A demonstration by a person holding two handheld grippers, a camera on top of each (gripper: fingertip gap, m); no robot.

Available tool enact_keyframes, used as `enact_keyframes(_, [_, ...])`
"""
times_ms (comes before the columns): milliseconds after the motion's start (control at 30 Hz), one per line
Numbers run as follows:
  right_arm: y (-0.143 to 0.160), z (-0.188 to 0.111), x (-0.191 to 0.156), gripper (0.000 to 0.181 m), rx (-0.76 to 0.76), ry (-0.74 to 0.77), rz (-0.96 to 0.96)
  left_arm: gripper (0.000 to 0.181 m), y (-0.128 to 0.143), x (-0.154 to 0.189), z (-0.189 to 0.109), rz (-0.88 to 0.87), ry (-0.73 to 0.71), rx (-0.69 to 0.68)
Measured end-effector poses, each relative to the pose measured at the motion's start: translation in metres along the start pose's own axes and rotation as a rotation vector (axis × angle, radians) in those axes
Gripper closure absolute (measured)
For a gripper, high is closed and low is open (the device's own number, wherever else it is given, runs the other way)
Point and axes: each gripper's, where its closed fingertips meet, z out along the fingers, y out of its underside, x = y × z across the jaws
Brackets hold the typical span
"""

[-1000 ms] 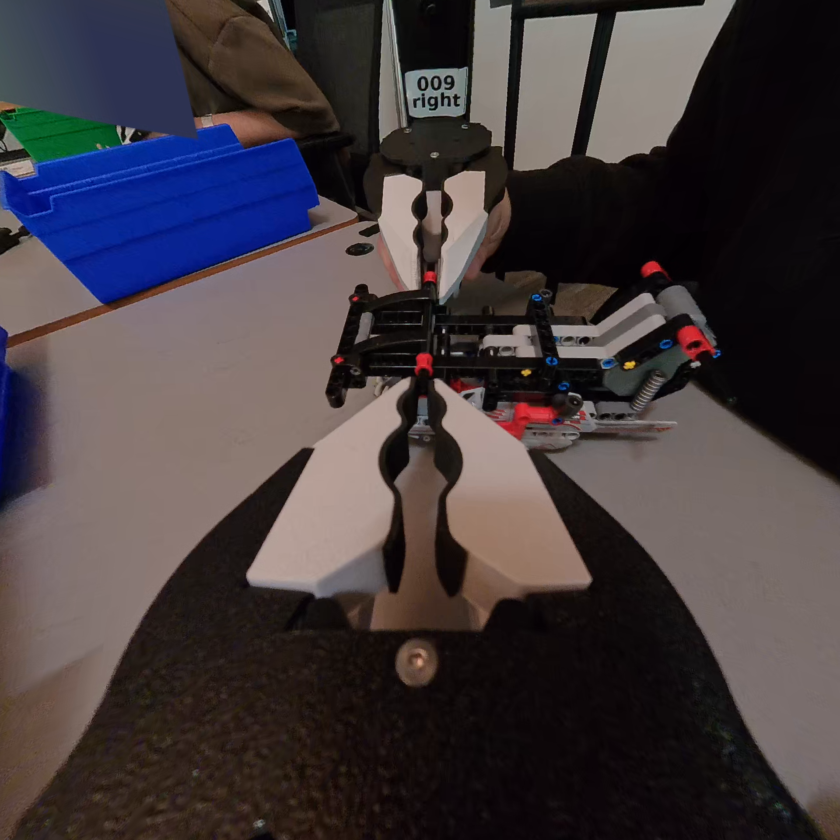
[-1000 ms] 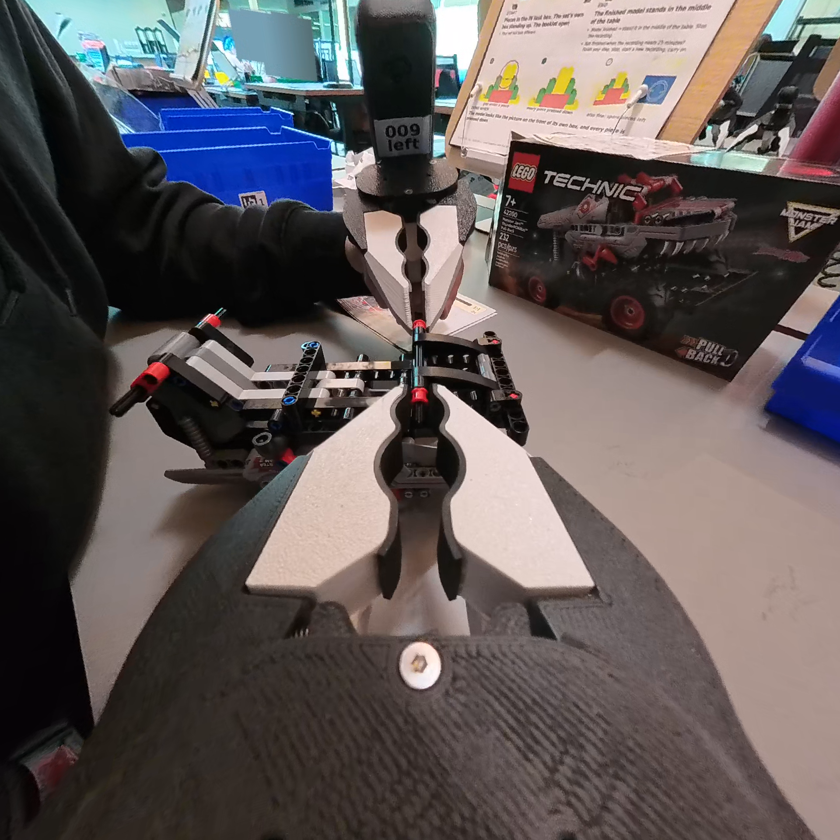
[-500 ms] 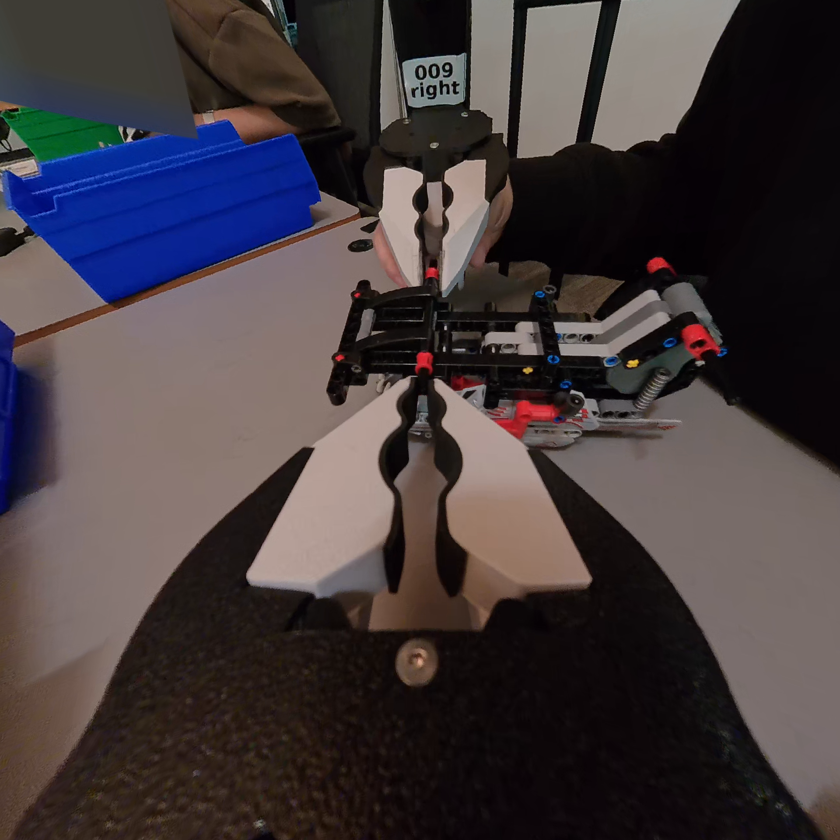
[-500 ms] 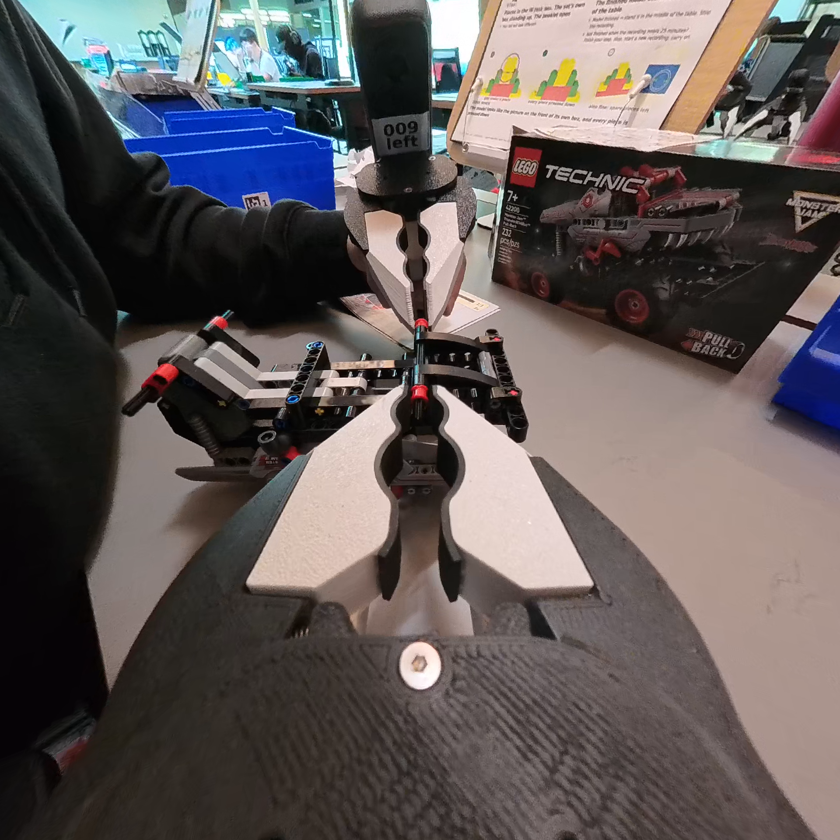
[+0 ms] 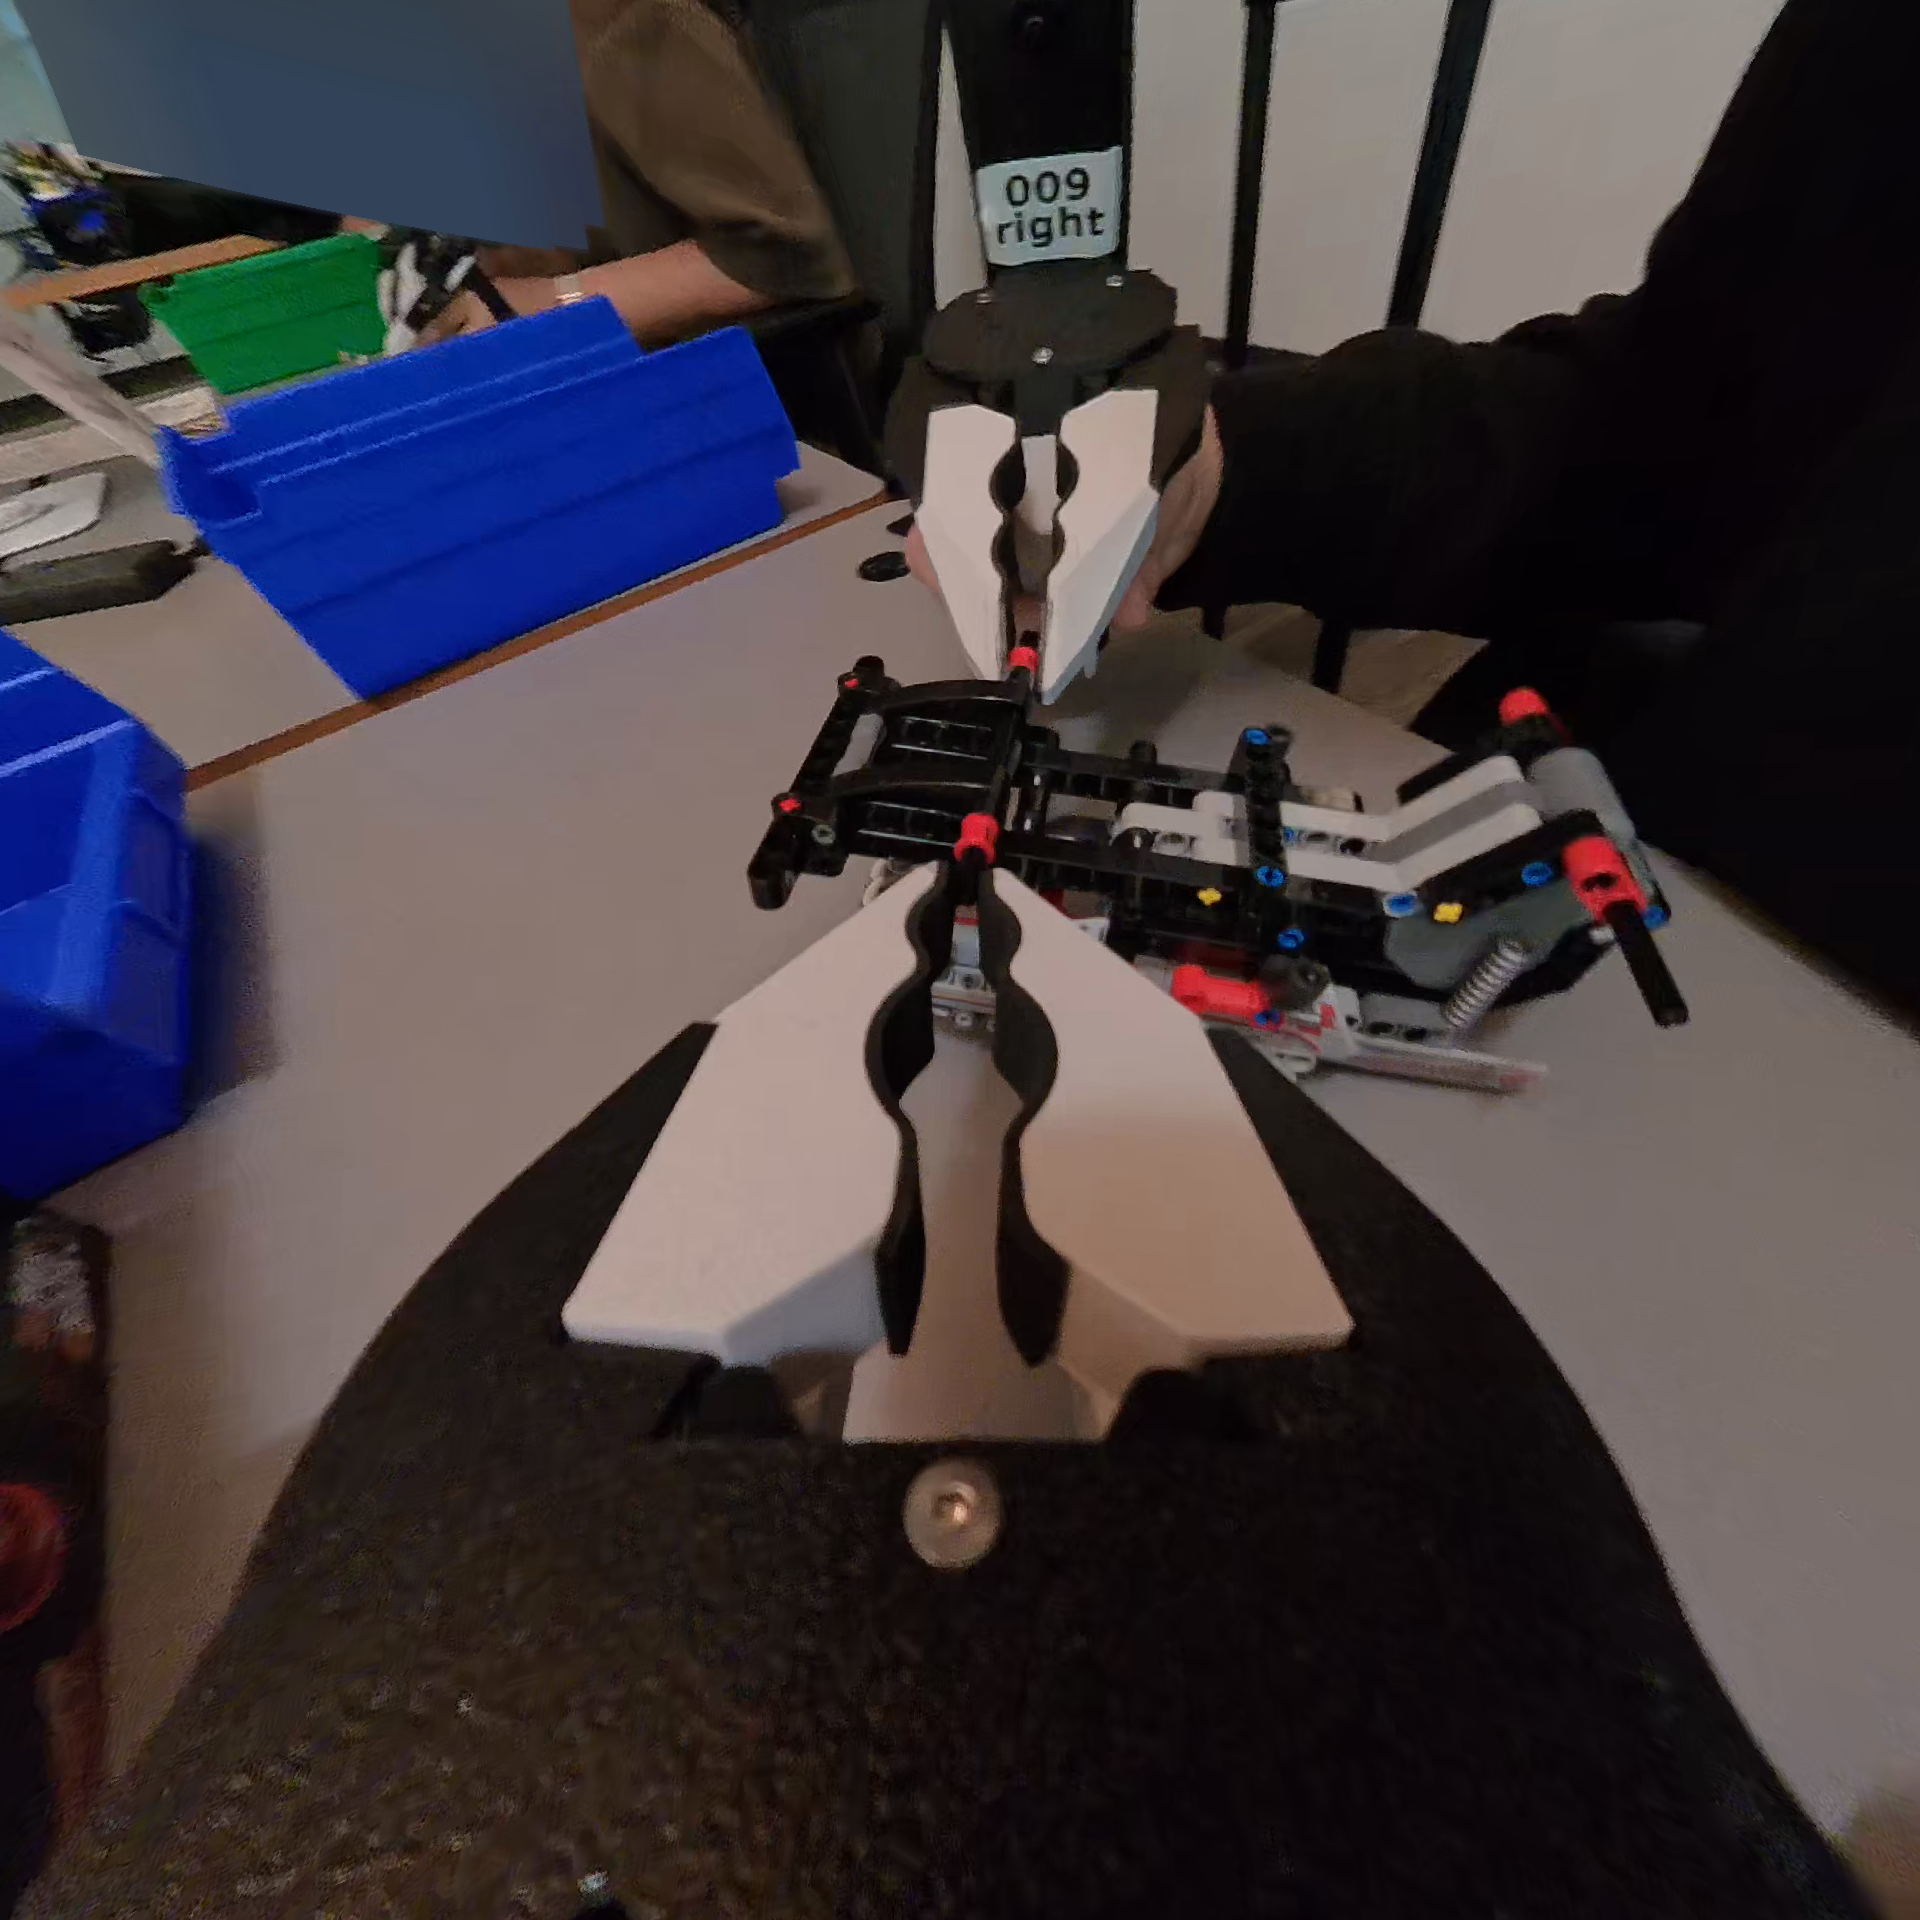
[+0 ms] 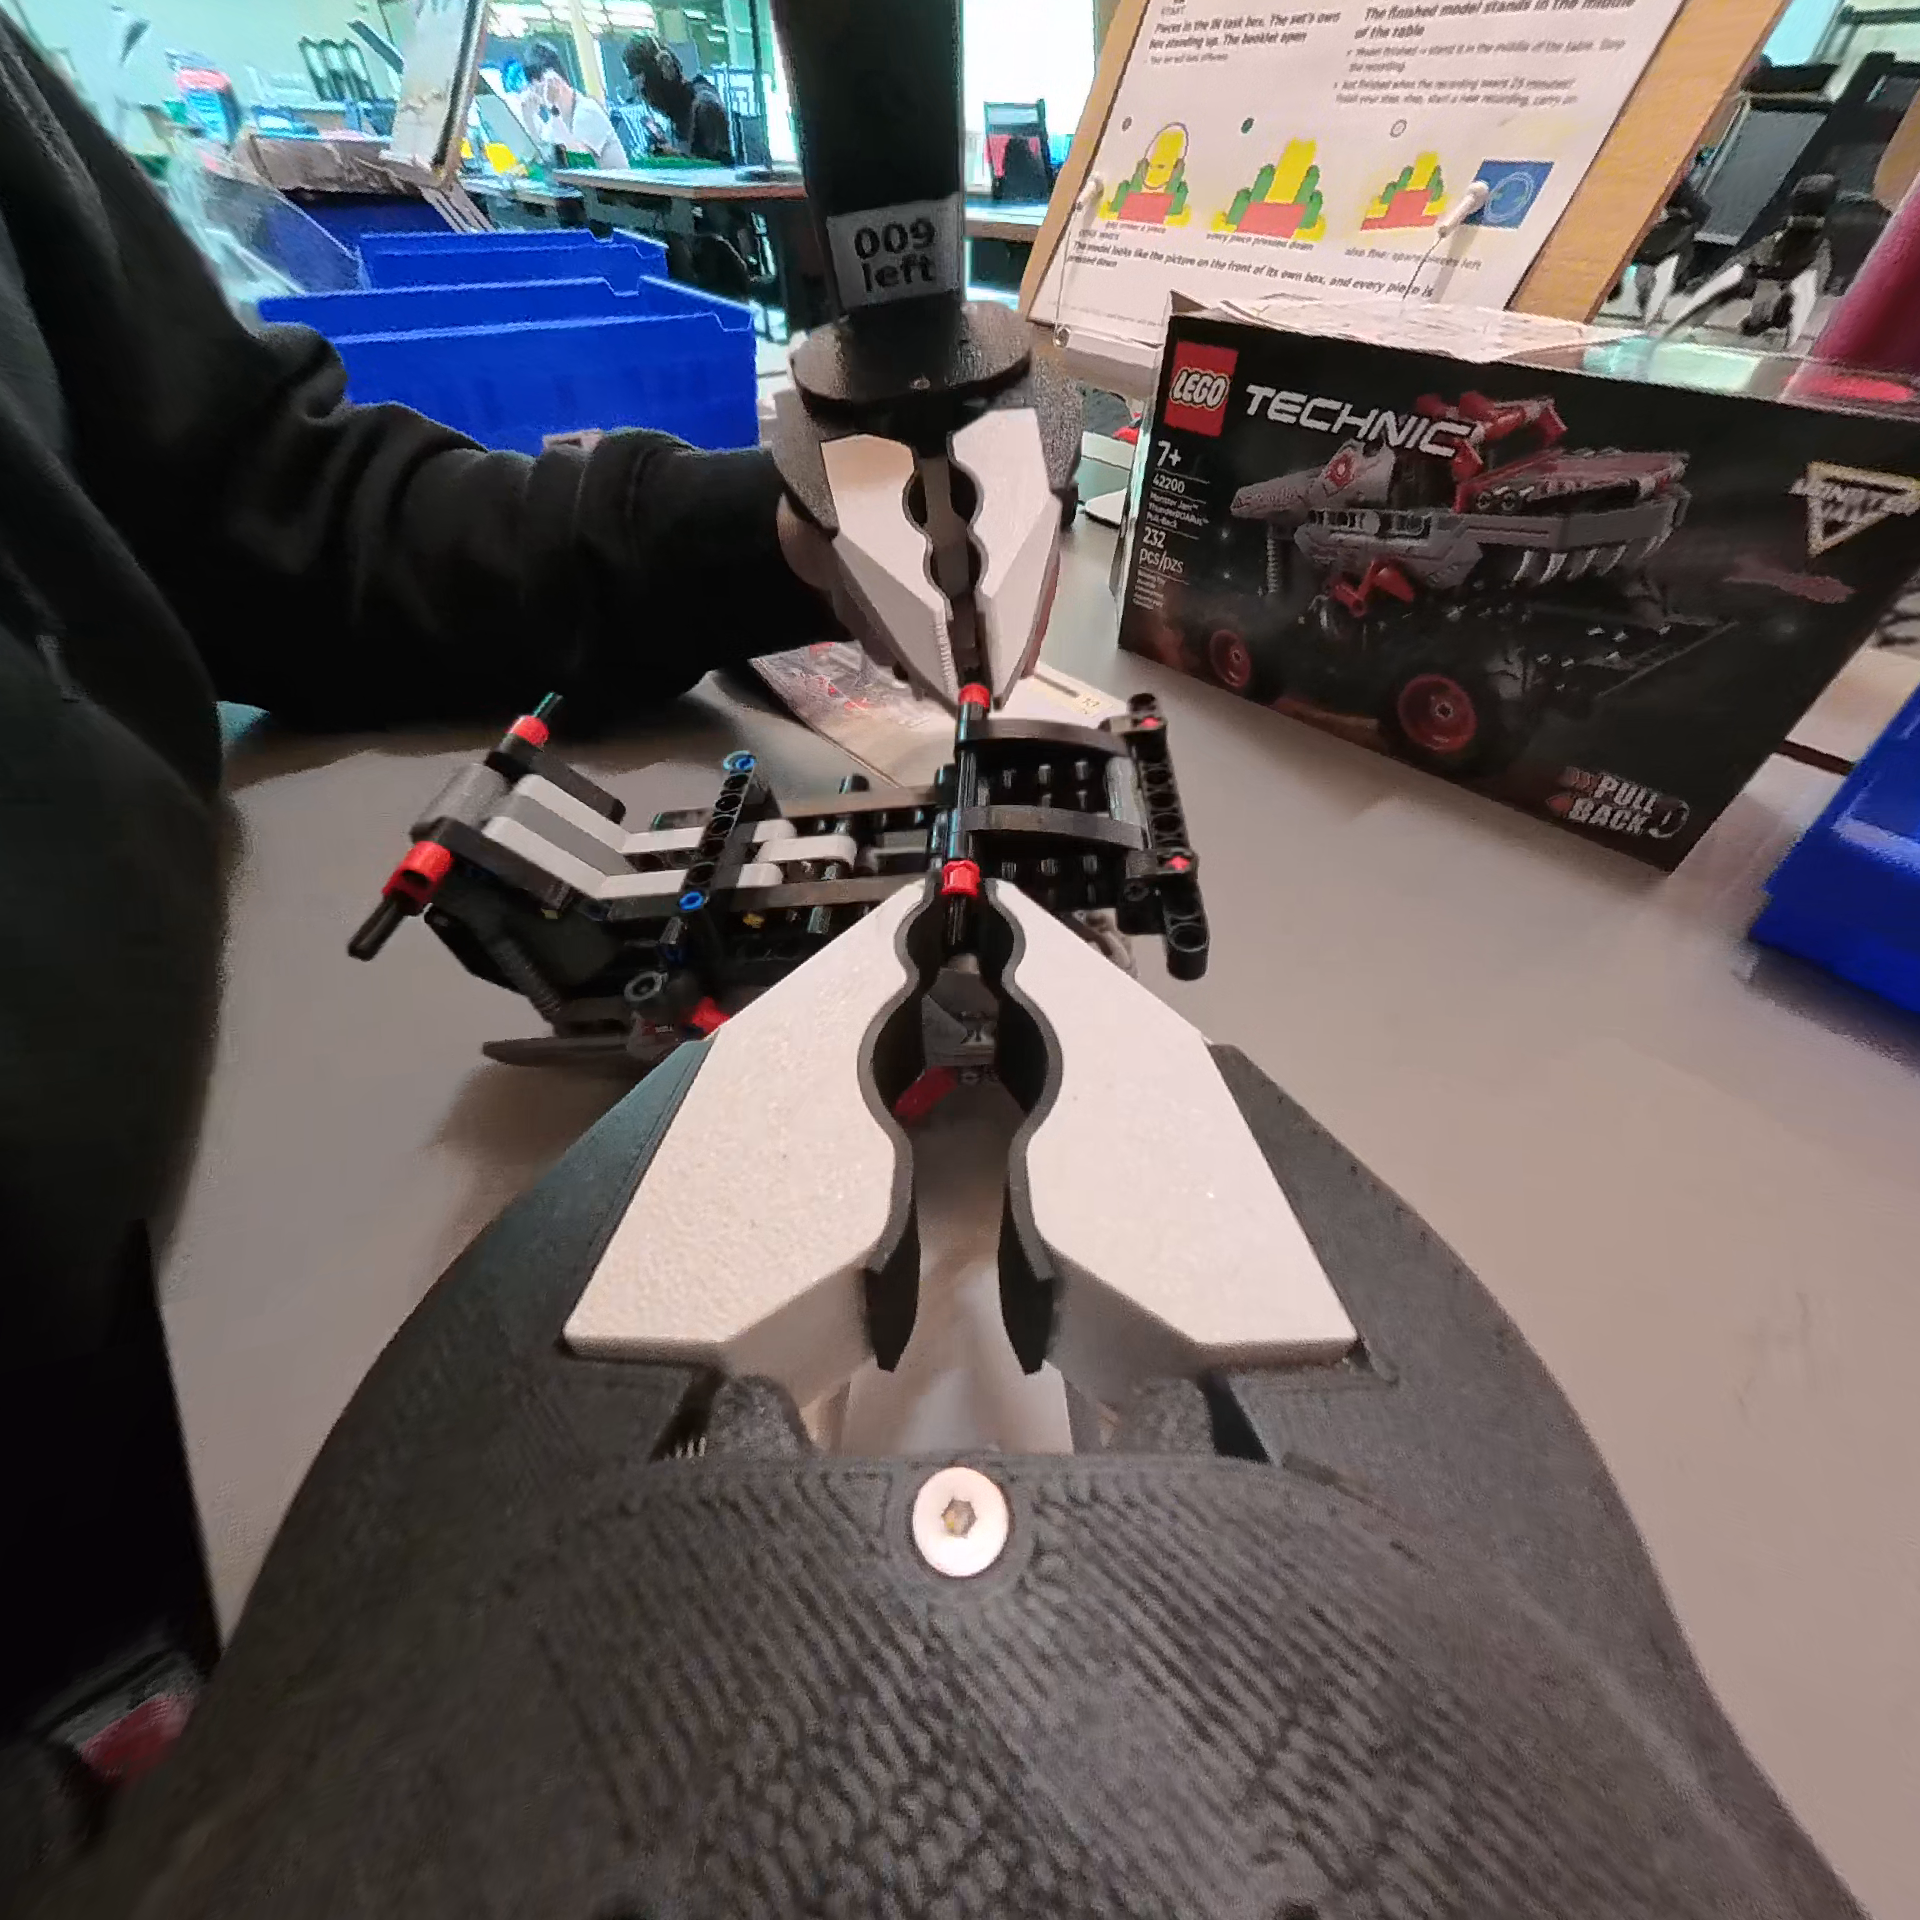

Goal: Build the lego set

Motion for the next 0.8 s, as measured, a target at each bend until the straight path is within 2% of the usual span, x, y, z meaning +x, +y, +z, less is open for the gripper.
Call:
enact_keyframes(100, [-0.005,0.012,0.008,0.176,-0.001,0.002,-0.035,0.180,0.001,-0.012,-0.012,-0.002,-0.073,-0.024])
enact_keyframes(233, [-0.012,0.032,0.028,0.176,0.030,0.020,-0.027,0.178,0.012,-0.034,-0.029,-0.108,-0.183,-0.034])
enact_keyframes(433, [-0.020,0.048,0.032,0.177,0.078,-0.013,0.025,0.176,0.020,-0.034,-0.045,-0.203,-0.260,-0.041])
enact_keyframes(533, [-0.023,0.051,0.028,0.167,0.090,-0.052,0.051,0.167,0.023,-0.040,-0.060,-0.218,-0.363,-0.060])
enact_keyframes(600, [-0.025,0.048,0.026,0.148,0.087,-0.046,0.059,0.163,0.014,-0.039,-0.083,-0.226,-0.458,-0.068])
enact_keyframes(700, [-0.041,0.024,0.027,0.130,0.129,0.043,0.031,0.164,-0.019,-0.002,-0.125,-0.206,-0.510,-0.076])
enact_keyframes(800, [-0.064,-0.009,0.018,0.131,0.195,0.125,0.022,0.170,-0.023,0.052,-0.184,-0.165,-0.610,-0.240])
